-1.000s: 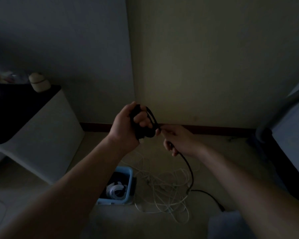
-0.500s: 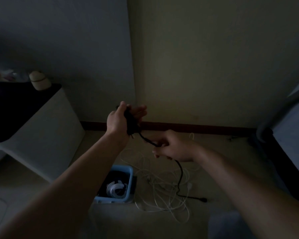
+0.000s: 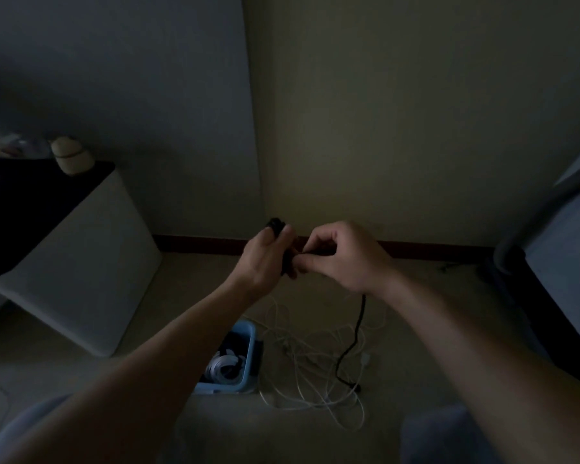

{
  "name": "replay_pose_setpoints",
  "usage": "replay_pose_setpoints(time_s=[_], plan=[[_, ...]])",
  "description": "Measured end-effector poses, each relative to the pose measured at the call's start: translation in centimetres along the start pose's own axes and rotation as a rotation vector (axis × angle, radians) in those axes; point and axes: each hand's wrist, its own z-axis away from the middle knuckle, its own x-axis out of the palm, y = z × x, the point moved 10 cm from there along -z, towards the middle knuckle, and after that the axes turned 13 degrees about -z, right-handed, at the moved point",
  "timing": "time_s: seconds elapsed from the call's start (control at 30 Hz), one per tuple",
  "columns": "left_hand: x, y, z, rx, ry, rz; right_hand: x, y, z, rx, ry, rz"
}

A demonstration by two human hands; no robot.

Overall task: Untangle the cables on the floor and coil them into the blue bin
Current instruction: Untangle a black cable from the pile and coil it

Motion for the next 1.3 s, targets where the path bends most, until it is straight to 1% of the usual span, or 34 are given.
replay_pose_setpoints(time_s=[0.17, 0.23, 0.3, 0.47, 0.57, 0.7, 0.87, 0.97, 1.03, 1.1, 1.2, 1.3], plan=[[2.7, 1.2, 1.3, 0.031, -0.247, 0.029, -2.1, -0.9, 0.1, -0.093, 0.183, 0.055], [3.3, 1.4, 1.5, 0.022, -0.296, 0.105, -3.3, -0.8, 0.1, -0.098, 0.255, 0.075], [3.7, 1.7, 1.7, 0.008, -0.339, 0.181, -4.1, -0.2, 0.0, -0.08, 0.283, 0.03], [4.3, 2.0, 2.2, 0.007, -0.434, 0.205, -4.2, 1.0, -0.5, -0.08, 0.221, -0.14], [4.1, 2.3, 2.2, 0.006, -0.439, 0.262, -4.0, 2.1, -0.7, -0.02, 0.186, -0.205], [4.1, 2.2, 2.1, -0.05, -0.443, 0.399, -2.0, 3.9, -0.7, 0.13, 0.081, -0.316], [3.7, 2.7, 1.8, -0.074, -0.456, 0.61, -1.1, 4.8, -0.7, 0.203, 0.08, -0.363], [2.7, 3.2, 1.5, -0.067, -0.414, 0.793, -0.7, 5.4, -0.7, 0.198, 0.065, -0.353], [1.6, 3.0, 0.9, -0.084, -0.32, 0.905, -0.1, 6.0, -0.6, 0.208, 0.037, -0.316], [-0.1, 2.1, 0.0, -0.115, -0.183, 0.978, 1.0, 6.5, -0.3, 0.225, -0.034, -0.247], [-2.3, 0.3, -1.1, -0.155, -0.014, 1.04, 2.5, 6.3, 0.0, 0.226, -0.11, -0.182], [-4.0, -1.3, -1.6, -0.177, 0.092, 0.999, 3.2, 5.4, 0.4, 0.219, -0.142, -0.115]])
